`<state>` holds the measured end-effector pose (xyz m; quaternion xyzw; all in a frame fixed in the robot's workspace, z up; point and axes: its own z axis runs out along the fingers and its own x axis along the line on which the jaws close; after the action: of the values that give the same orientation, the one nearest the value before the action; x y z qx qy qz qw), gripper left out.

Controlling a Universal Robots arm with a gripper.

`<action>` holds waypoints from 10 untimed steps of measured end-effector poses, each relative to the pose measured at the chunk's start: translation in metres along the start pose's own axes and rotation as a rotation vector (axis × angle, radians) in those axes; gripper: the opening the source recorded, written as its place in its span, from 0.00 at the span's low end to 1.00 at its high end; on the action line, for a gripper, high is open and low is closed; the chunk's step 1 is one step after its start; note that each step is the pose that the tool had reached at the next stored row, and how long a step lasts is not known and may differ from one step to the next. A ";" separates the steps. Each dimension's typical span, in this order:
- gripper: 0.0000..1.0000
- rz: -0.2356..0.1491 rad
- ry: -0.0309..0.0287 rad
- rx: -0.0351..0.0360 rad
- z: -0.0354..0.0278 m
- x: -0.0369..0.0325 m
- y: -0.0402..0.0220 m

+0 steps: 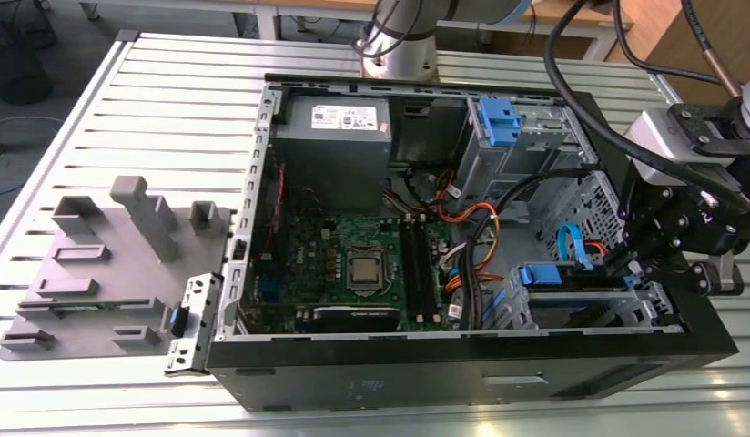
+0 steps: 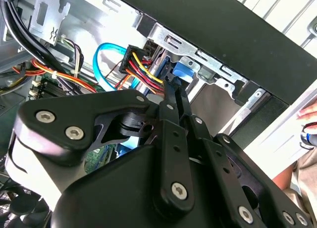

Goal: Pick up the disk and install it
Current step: 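Insert the second disk wire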

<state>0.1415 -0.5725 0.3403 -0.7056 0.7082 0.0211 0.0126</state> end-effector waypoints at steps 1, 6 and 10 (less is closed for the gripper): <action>0.16 0.000 0.0001 0.0000 0.0000 0.0000 0.0000; 0.24 0.000 0.0004 0.0000 0.0000 0.0000 0.0000; 0.24 0.000 0.0005 0.0000 0.0005 -0.0005 0.0000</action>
<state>0.1415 -0.5720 0.3397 -0.7056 0.7082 0.0209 0.0124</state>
